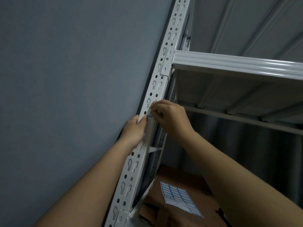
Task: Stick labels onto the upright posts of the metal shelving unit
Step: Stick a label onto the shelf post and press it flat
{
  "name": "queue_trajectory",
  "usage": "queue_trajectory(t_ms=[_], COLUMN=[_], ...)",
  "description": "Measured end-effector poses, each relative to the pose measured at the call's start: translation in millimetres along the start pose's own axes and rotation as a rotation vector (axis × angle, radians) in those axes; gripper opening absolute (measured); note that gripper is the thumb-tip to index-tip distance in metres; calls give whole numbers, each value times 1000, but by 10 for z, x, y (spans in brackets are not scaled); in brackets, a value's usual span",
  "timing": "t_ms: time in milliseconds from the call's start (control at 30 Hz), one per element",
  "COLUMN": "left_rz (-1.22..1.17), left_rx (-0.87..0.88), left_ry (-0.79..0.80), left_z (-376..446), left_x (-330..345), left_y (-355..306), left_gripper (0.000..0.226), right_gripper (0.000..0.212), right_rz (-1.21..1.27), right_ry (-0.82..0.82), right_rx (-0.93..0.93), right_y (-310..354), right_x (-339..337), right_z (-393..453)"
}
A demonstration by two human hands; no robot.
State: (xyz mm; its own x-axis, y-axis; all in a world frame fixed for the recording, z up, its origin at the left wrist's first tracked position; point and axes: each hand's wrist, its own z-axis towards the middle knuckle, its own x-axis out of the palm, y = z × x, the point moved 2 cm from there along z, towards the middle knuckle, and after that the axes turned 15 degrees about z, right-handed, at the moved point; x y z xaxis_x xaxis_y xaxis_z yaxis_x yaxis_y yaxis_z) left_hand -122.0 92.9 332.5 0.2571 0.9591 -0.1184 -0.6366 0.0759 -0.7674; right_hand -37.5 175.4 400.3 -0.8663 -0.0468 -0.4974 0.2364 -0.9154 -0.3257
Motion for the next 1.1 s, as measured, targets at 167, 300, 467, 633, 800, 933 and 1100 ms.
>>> queue_trajectory(t_ms=[167, 300, 467, 633, 800, 933, 1100], left_rz=[16, 18, 2, 13, 18, 26, 40], left_rx=[-2, -16, 1, -12, 3, -1, -34], left_ry=[3, 0, -5, -4, 2, 3, 11], left_z=[33, 41, 22, 4, -20, -12, -9], left_x=[15, 21, 14, -2, -16, -10, -1], left_y=[43, 45, 16, 19, 5, 2, 11], left_gripper=[47, 47, 38, 48, 44, 45, 49], right_gripper=[15, 20, 25, 13, 12, 13, 12], right_rz=[22, -100, -145, -3, 252, 81, -11], right_ry=[109, 169, 158, -16, -16, 133, 73], right_rx=[9, -1, -20, 40, 118, 24, 26], right_y=[20, 47, 68, 26, 4, 31, 37], right_x=[-114, -87, -71, 11, -112, -135, -77], right_z=[17, 17, -4, -18, 16, -3, -20])
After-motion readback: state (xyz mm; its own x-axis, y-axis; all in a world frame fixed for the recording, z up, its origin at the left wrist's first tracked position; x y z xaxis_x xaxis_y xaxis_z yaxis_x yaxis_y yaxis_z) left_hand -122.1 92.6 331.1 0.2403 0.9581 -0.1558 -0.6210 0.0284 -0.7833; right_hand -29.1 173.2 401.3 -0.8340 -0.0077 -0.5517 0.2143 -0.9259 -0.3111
